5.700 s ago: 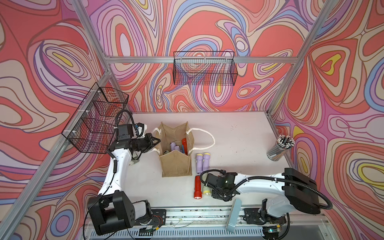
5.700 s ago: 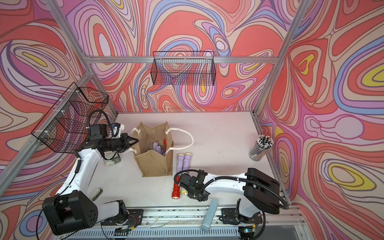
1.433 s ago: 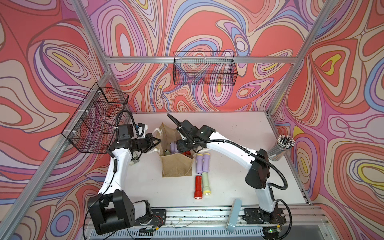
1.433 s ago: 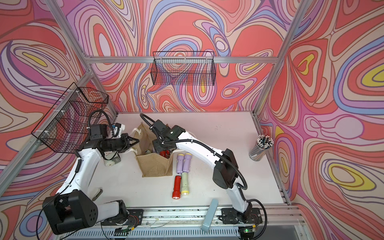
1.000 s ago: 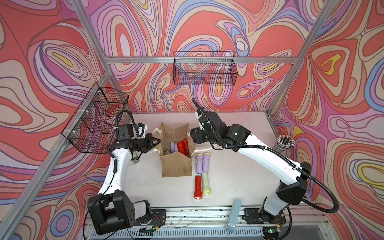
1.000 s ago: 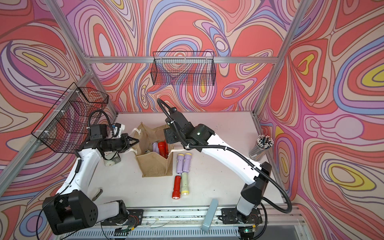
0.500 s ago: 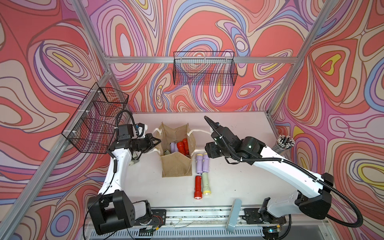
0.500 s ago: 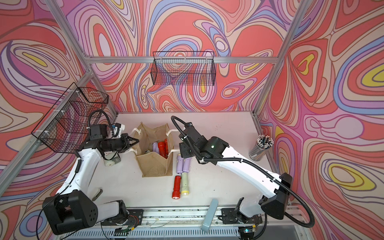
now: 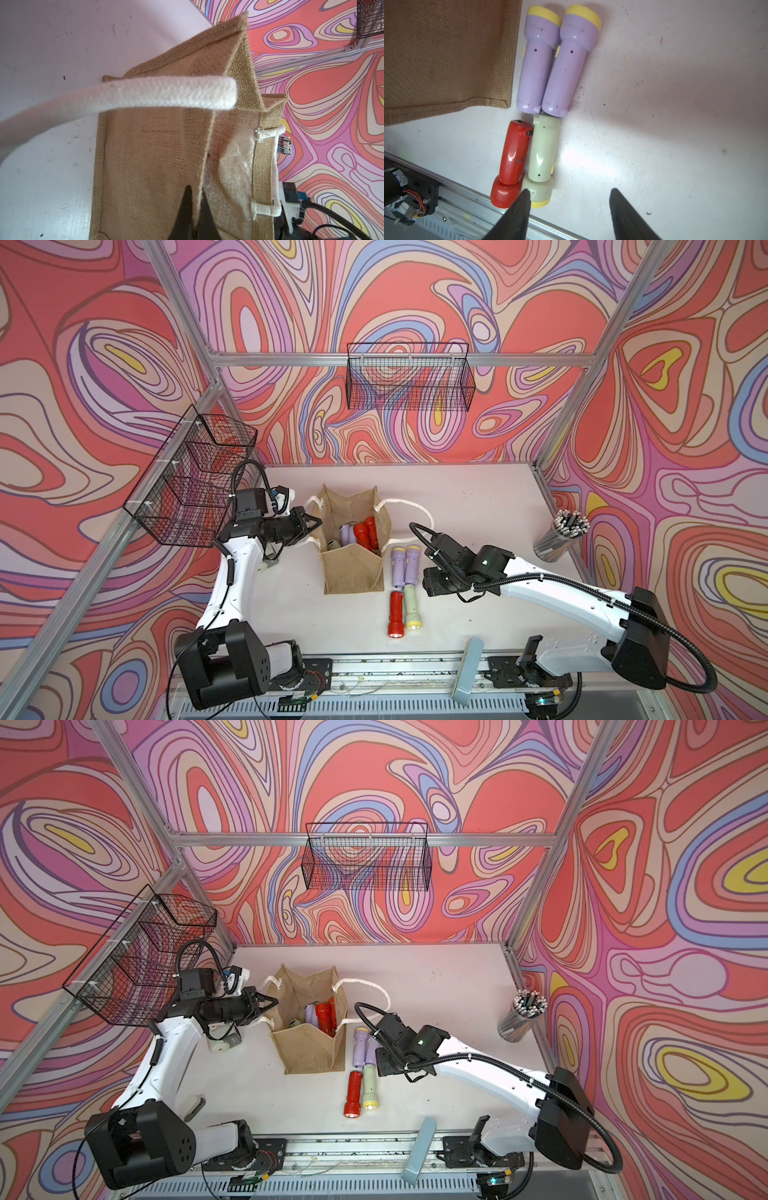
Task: Put the flashlights into the tote bags
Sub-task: Pick up the flashlight from the center of the board.
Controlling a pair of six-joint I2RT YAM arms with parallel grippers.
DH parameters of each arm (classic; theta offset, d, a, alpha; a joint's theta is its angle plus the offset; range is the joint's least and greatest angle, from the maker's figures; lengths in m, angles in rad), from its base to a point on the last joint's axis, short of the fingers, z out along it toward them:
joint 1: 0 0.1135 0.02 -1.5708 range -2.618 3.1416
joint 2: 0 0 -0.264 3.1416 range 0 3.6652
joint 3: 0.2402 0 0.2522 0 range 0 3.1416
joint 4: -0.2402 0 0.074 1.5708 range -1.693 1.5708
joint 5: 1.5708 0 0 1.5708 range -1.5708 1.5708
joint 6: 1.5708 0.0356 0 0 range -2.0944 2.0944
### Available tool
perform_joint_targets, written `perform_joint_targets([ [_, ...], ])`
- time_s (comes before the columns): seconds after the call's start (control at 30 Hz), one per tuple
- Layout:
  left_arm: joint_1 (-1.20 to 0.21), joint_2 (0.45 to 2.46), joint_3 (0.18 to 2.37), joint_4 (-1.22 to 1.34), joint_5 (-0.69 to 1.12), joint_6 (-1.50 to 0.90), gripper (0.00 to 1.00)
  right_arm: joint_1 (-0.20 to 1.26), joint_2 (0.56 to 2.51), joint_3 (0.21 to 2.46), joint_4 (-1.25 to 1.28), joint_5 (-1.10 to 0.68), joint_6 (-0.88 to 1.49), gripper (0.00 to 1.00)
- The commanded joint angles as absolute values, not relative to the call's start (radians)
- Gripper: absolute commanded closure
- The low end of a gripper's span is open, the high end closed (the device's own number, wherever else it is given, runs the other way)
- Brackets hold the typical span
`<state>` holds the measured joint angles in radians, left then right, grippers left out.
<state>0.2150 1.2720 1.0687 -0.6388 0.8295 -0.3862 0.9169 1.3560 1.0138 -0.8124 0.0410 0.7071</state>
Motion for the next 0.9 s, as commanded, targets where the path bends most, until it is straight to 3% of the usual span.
perform_joint_targets([
  [0.0,0.216,1.278,1.075,-0.663,0.820,-0.378,1.00,0.916,1.405,0.976,-0.664,-0.046,0.763,0.39],
  [0.37,0.216,1.281,1.080,-0.670,0.827,-0.373,1.00,0.915,1.610,0.977,-0.560,-0.129,0.809,0.44],
  [0.87,0.215,1.283,1.080,-0.673,0.824,-0.369,1.00,0.917,1.727,1.027,-0.646,-0.097,0.830,0.45],
])
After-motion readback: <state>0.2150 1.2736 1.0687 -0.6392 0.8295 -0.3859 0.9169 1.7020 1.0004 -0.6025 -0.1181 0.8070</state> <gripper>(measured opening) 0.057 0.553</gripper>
